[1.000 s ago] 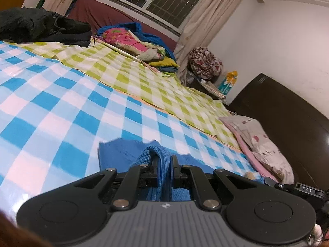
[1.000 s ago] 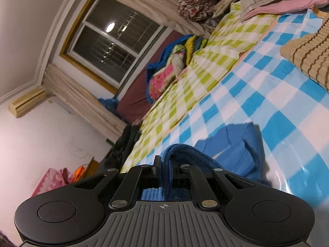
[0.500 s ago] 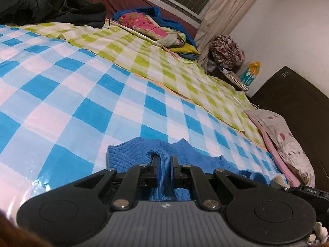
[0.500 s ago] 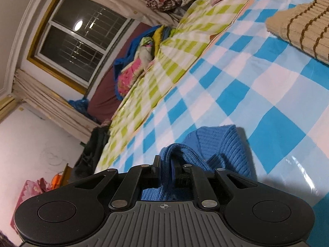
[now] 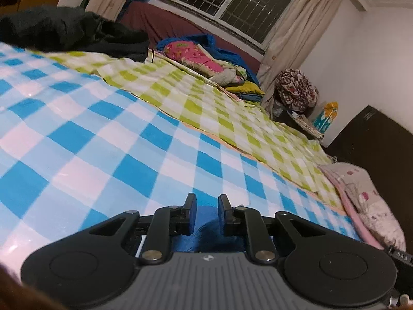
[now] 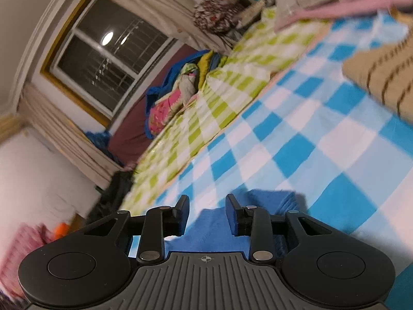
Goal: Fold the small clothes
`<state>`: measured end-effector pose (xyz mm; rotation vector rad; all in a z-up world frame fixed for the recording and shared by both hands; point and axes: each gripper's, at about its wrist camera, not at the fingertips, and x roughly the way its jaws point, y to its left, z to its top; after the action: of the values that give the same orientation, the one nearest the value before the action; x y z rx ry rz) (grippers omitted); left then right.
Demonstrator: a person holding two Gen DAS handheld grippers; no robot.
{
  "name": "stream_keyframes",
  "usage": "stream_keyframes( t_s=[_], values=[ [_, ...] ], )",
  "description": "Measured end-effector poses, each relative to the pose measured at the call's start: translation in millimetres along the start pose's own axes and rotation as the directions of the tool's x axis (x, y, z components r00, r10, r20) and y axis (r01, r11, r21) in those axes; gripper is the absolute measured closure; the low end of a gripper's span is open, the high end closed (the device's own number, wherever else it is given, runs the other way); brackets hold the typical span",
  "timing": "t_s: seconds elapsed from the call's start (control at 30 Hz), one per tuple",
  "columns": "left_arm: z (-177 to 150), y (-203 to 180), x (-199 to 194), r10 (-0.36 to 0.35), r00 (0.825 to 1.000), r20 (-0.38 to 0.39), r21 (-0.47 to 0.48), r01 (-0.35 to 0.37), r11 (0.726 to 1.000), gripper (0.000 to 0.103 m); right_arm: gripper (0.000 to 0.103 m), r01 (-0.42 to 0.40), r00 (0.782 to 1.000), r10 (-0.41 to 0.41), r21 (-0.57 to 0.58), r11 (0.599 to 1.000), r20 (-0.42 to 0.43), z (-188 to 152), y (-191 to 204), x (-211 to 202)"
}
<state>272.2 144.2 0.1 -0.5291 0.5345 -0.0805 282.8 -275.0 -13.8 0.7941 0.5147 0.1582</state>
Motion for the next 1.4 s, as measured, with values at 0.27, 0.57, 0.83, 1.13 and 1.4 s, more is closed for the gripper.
stream_keyframes(
  t_s=[0.27,0.57,0.83,1.13,1.4],
  values=[
    [-6,-6,-1,0.001,0.999,-0.055,0.118,0.005,0.993,0.063,0.071,0.124,0.99,-0.137,-0.257,0.958,-0.033,-12,16,20],
    [-18,-13,27,0.115,0.989,-0.095,0.236,-0.09,0.968,0.061,0.07,0.226,0.958,-0.279,-0.416,0.881,-0.07,-18,16,49],
    [-16,-29,43,0.15,0.983,-0.104,0.338,-0.107,0.935,0.063,0.071,0.225,0.952,-0.292,-0.43,0.874,-0.094,-19,15,53],
    [-13,-37,31,0.154,0.986,-0.057,0.384,-0.12,0.916,0.091,0.095,0.215,0.96,-0.269,-0.415,0.884,-0.077,-8,19,44],
    [-6,-17,21,0.175,0.984,-0.01,0.291,-0.165,0.942,0.091,0.096,0.221,0.974,-0.221,-0.363,0.905,0.042,6,23,25]
  ],
)
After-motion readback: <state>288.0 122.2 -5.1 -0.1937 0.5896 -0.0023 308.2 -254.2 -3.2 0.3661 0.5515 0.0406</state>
